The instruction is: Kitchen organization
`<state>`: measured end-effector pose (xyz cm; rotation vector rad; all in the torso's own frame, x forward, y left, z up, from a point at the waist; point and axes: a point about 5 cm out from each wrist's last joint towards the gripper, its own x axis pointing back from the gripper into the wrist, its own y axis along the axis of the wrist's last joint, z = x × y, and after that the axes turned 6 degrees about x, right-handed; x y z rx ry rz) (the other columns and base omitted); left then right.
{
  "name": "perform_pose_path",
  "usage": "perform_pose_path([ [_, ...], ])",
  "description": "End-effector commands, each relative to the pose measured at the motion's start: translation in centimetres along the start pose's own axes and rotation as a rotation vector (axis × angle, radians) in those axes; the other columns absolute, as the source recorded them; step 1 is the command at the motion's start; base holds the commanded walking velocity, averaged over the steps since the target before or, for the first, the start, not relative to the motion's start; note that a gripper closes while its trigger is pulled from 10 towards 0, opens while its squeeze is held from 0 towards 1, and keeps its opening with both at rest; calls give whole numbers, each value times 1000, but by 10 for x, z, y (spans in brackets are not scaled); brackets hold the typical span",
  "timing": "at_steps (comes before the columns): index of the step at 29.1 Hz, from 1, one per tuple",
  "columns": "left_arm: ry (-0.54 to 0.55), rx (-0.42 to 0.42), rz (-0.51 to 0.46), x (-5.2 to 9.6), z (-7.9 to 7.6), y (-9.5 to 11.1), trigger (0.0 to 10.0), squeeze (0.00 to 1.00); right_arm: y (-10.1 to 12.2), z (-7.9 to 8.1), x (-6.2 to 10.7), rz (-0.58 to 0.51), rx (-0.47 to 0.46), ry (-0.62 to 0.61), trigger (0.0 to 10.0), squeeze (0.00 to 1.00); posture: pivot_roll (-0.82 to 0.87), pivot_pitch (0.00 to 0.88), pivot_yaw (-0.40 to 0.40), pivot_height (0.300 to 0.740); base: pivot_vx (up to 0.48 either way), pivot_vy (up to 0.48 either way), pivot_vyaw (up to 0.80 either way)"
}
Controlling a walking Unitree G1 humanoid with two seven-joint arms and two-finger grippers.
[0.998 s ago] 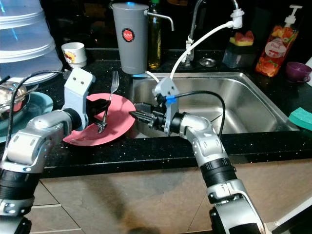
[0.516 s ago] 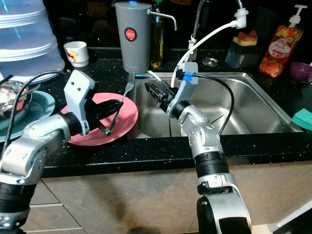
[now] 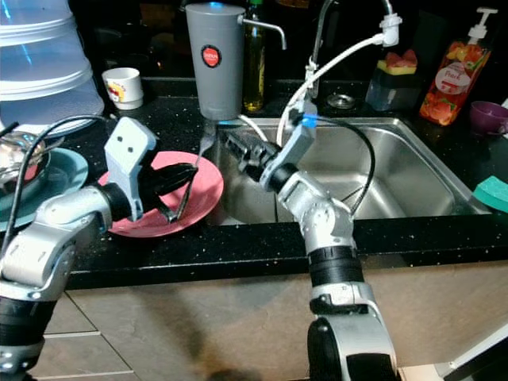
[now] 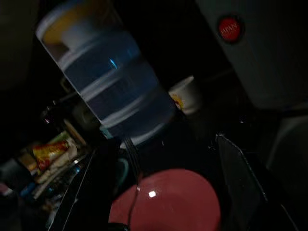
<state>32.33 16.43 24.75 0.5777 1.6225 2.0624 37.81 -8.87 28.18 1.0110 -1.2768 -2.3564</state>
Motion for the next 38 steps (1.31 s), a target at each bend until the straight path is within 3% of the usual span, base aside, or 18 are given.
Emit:
perform_pose_path([
  [1, 3, -17, -4, -1, 1, 0, 0, 0, 2, 3, -1, 4, -24, 22, 10000, 0, 143, 46, -11, 740, 0, 0, 0],
  [7, -17, -23, -28, -4, -3, 3, 0, 0, -1, 8, -1, 30, -7, 58, 10000, 0, 144, 46, -10, 740, 0, 0, 0],
  [8, -45, -32, -51, -7, -9, 6, 0, 0, -7, 14, 0, 65, 36, 92, 10000, 0, 144, 47, -9, 740, 0, 0, 0],
  [12, -67, -34, -72, -8, -12, 10, 0, 0, -11, 16, 1, 88, 68, 106, 10000, 0, 144, 47, -9, 740, 0, 0, 0],
  [20, -155, -18, -98, -13, -27, 13, 0, 0, -15, 19, 1, 120, 76, 123, 10000, 0, 145, 52, -9, 740, 0, 0, 0],
  [22, -158, -17, -100, -13, -28, 13, 0, 0, -18, 17, 1, 134, 81, 101, 0, 0, 145, 52, -8, 740, 0, 0, 0],
  [38, -144, -18, -93, -13, -24, 12, 0, 0, -12, 11, 2, 105, 64, 58, 0, 0, 145, 54, -8, 740, 0, 0, 0],
])
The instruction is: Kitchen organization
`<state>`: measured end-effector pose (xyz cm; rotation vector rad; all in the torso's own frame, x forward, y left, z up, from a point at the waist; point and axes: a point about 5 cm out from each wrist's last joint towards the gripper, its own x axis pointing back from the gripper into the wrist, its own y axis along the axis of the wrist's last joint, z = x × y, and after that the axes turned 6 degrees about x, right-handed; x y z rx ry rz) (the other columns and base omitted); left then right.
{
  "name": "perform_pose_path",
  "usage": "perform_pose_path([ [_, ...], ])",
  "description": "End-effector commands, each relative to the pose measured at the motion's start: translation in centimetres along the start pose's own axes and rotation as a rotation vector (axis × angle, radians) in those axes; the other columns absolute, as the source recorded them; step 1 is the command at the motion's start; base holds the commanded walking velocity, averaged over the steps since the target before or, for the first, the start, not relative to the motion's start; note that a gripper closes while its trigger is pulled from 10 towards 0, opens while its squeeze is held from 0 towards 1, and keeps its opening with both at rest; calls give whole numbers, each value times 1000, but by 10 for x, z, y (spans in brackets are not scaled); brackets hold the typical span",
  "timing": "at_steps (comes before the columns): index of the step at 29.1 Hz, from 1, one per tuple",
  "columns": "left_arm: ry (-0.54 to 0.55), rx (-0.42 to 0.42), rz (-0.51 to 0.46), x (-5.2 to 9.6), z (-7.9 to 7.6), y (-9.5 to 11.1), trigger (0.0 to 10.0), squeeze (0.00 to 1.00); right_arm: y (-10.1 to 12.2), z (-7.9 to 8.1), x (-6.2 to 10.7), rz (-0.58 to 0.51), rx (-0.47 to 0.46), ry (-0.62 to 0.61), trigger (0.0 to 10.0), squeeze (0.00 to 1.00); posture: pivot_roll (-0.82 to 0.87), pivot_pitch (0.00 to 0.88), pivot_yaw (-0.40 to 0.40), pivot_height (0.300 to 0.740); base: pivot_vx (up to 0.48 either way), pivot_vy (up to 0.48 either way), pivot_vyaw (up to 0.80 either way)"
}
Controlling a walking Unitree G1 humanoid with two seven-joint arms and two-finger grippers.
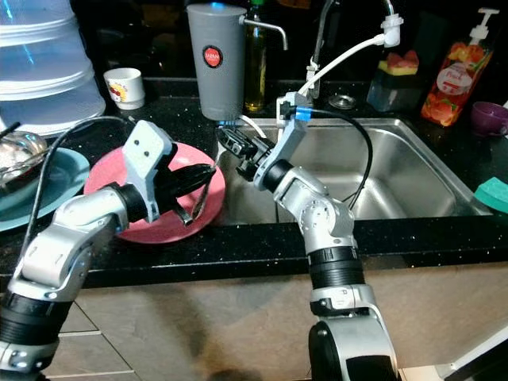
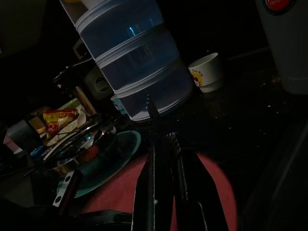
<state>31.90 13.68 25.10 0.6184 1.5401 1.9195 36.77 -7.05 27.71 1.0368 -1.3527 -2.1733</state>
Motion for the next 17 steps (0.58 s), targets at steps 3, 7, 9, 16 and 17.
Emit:
perform_pose_path([
  [3, -7, -14, -3, -1, 0, 2, 0, 0, 1, -7, 3, -3, -11, -38, 0, 0, 144, 54, -7, 740, 0, 0, 0],
  [7, -5, -14, -1, -1, 0, 2, 0, 0, 2, -7, 3, -11, -26, -39, 0, 0, 144, 54, -7, 740, 0, 0, 0],
  [9, 33, -23, -1, -1, 4, 2, 2588, 141, 4, -8, 3, -23, -42, -45, 0, 0, 144, 55, -7, 740, 0, 0, 0],
  [16, 100, -19, -37, -1, 13, 9, 10000, 1000, 11, -19, 5, -71, -63, -120, 0, 0, 144, 55, -8, 740, 0, 0, 0],
  [17, 105, -18, -40, -1, 14, 9, 10000, 1000, 13, -21, 6, -86, -70, -135, 0, 0, 144, 55, -8, 740, 0, 0, 0],
])
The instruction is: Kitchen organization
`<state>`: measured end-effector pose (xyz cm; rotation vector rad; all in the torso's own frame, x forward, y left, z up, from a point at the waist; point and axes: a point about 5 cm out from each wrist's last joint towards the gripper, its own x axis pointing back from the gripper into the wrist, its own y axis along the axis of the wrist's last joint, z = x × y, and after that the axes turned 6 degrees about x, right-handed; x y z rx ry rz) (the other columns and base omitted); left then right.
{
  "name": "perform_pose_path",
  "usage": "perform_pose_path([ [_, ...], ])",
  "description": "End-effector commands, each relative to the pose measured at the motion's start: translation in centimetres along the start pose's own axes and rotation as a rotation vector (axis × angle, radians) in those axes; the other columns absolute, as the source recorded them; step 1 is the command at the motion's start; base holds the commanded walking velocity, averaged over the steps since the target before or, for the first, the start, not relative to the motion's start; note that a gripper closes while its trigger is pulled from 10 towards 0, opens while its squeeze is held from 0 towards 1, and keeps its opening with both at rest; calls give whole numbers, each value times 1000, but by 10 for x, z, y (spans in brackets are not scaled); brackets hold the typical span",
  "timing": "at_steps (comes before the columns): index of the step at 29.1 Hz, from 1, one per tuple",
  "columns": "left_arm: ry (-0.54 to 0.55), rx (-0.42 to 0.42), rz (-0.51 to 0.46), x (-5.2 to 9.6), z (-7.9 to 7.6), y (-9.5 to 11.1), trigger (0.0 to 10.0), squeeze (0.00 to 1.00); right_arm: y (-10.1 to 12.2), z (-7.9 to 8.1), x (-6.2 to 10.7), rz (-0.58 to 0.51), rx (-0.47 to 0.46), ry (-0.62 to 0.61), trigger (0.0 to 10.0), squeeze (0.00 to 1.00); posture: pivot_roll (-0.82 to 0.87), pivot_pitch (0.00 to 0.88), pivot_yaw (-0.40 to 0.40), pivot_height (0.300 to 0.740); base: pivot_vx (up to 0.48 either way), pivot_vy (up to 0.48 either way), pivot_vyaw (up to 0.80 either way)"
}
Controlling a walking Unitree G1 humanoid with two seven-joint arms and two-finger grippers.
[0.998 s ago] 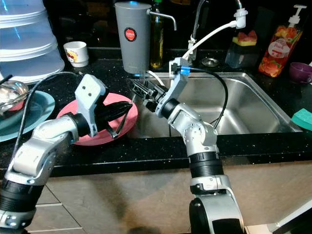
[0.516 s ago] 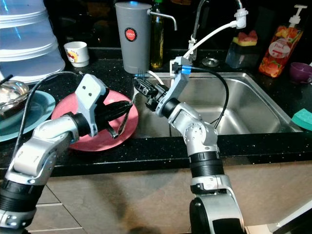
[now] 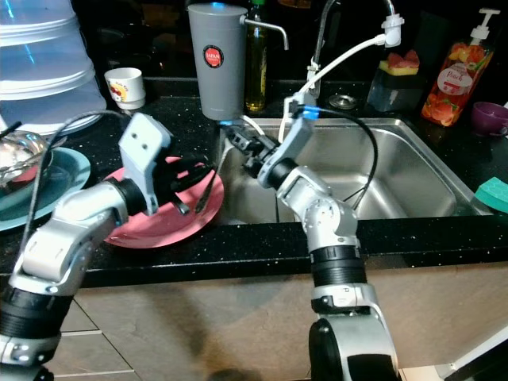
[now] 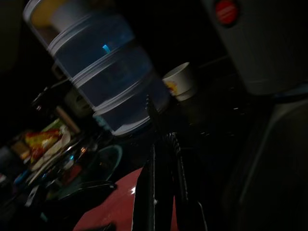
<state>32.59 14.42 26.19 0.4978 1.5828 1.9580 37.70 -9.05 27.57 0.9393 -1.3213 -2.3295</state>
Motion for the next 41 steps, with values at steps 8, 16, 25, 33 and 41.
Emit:
perform_pose_path([
  [8, 39, -29, -24, 0, 4, 4, 10000, 0, 35, -40, 9, -274, -78, -327, 0, 0, 139, 54, -9, 740, 0, 0, 0],
  [16, 38, -20, -4, 0, 3, 1, 10000, 0, 38, -47, 21, -298, 326, -455, 0, 0, 139, 56, -9, 740, 0, 0, 0],
  [25, -212, 65, 156, 1, -28, -19, 10000, 0, 0, -20, 9, -156, 662, -258, 0, 0, 137, 57, -7, 740, 0, 0, 0],
  [33, -214, 69, 291, 7, -26, -32, 10000, 0, -43, -19, 9, 138, 667, -104, 0, 0, 134, 59, -8, 740, 0, 0, 0],
  [41, -155, 63, 303, 7, -17, -30, 10000, 0, -85, -27, 24, 431, 685, -38, 0, 0, 137, 59, -10, 740, 0, 0, 0],
])
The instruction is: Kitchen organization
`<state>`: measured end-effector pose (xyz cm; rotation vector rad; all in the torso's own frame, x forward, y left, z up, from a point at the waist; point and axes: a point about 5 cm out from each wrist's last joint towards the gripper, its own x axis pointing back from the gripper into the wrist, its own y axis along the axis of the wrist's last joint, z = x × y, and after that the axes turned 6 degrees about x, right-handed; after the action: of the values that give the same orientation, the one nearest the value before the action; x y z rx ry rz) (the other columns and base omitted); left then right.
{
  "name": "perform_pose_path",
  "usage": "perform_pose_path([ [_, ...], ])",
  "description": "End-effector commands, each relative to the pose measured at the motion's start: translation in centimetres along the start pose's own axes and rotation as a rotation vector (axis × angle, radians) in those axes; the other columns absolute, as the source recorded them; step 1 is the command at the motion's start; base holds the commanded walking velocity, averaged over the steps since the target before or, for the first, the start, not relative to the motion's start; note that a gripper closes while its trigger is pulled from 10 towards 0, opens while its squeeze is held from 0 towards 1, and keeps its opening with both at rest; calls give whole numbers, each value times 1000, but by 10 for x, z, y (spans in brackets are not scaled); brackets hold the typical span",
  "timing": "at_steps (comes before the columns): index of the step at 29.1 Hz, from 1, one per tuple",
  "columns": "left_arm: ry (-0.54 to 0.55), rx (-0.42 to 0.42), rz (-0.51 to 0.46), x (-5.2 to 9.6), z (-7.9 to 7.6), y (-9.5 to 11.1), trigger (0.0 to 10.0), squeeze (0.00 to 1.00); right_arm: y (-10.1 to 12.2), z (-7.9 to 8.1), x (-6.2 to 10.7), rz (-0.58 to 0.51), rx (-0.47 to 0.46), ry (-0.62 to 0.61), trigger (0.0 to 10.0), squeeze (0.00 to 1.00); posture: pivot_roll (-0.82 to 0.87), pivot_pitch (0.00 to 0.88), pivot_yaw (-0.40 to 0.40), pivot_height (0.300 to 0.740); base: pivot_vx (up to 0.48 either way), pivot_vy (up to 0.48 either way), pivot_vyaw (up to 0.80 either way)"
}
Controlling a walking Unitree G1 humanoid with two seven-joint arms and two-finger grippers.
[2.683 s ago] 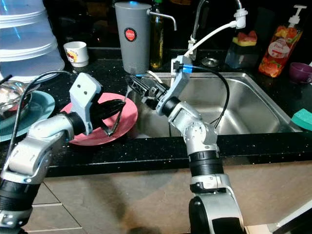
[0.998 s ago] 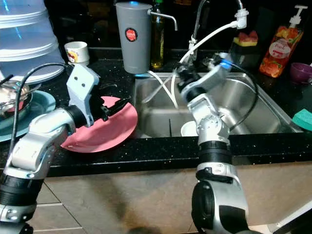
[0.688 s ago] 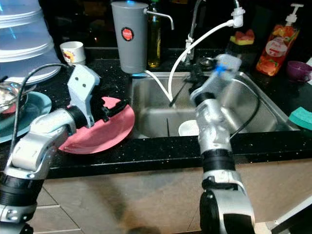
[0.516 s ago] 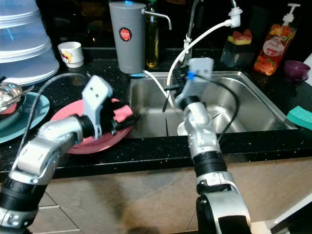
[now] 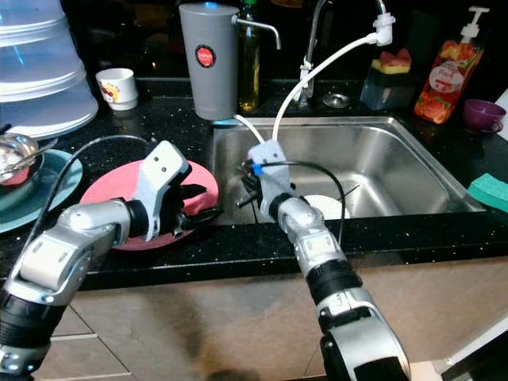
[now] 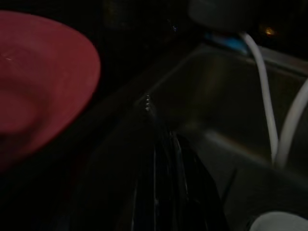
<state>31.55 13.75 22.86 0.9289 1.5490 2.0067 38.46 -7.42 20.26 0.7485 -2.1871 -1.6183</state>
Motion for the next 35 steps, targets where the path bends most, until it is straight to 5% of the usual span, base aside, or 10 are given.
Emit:
perform_pose_path([
  [1, 10, -2, 24, 2, 2, 0, 10000, 0, -16, 6, 4, 69, -32, 29, 0, 0, 137, 58, -9, 740, 0, 0, 0],
  [9, 9, -4, 22, 3, 2, 0, 10000, 0, -12, 2, 2, 75, -58, 32, 4431, 0, 136, 58, -9, 740, 0, 0, 0],
  [10, 12, -5, 21, 3, 2, 0, 10000, 0, -12, 2, 2, 79, -58, 37, 9765, 282, 136, 57, -9, 740, 0, 0, 0],
  [13, 26, 0, 14, 3, 3, 1, 10000, 0, -12, 3, 2, 88, -46, 45, 10000, 1000, 135, 57, -8, 740, 0, 0, 0],
  [16, 45, 4, 10, 3, 5, 2, 10000, 0, -12, 2, 2, 89, -37, 33, 10000, 1000, 135, 58, -8, 740, 0, 0, 0],
  [19, 113, 14, -6, 4, 13, 5, 10000, 0, -10, 0, 2, 86, -45, 18, 10000, 0, 135, 58, -8, 740, 0, 0, 0],
  [26, 416, 59, -56, 11, 47, 12, 10000, 27, 1, -14, 1, 21, -97, -83, 10000, 0, 135, 61, -6, 740, 0, 0, 0],
  [27, 485, 74, -58, 14, 54, 11, 10000, 1000, 4, -16, 1, 2, -111, -96, 10000, 0, 135, 61, -6, 740, 0, 0, 0],
  [33, 828, 169, -63, 33, 83, 3, 10000, 1000, 17, -22, 1, -70, -167, -116, 10000, 0, 136, 57, -5, 740, 0, 0, 0],
  [35, 873, 219, -73, 35, 85, -1, 10000, 24, 17, -22, 1, -76, -170, -114, 10000, 0, 136, 58, -4, 740, 0, 0, 0],
])
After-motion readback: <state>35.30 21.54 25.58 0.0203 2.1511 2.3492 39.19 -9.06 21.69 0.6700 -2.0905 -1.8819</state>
